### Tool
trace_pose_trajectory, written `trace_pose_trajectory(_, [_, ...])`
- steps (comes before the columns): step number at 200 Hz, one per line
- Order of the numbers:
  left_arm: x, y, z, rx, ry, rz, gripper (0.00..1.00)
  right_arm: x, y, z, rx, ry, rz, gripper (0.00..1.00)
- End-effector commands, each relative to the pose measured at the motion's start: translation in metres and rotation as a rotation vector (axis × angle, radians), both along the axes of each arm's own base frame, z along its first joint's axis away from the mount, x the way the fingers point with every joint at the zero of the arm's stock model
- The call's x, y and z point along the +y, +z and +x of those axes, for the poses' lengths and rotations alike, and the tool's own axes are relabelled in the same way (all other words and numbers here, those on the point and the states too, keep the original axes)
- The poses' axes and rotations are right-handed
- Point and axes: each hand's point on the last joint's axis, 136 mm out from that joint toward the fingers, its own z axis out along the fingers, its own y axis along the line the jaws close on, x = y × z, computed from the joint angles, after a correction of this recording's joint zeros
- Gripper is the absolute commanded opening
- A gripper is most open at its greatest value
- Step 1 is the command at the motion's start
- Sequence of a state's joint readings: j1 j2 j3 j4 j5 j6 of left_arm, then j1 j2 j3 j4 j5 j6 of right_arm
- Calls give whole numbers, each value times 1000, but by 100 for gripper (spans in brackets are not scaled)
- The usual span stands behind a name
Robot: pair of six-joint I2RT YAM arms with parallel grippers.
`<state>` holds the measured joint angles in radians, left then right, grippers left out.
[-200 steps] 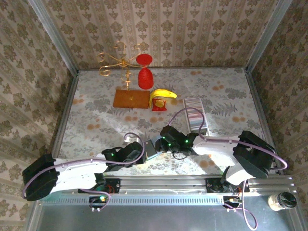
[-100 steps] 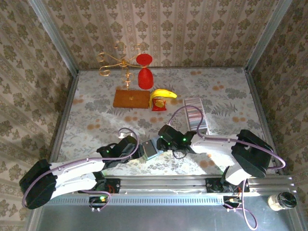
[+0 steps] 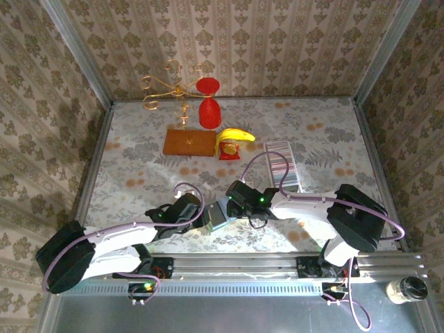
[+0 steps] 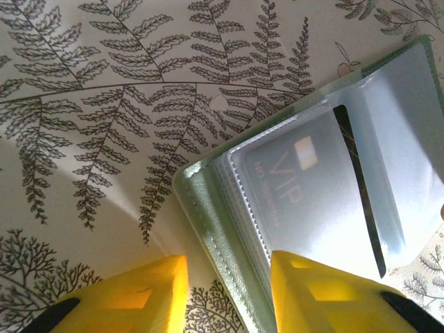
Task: Put the credit cards into the card holder
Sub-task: Flip over the card slot in the card holder.
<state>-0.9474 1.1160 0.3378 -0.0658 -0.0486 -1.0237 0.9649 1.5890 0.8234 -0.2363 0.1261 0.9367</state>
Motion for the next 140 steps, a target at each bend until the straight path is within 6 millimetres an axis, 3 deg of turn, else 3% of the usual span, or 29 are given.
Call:
trace_pose_trajectory(1, [-8, 3, 4, -13, -25, -15, 34, -3, -5, 2, -7, 1, -50, 50])
trace_pose_trajectory(58, [-18, -2, 6, -4, -53, -23, 27, 10, -13, 0, 25, 11, -11, 51])
trace_pose_trajectory(140, [-23, -4, 7, -5, -68, -27, 22, 38, 10, 1, 4, 10, 176, 52])
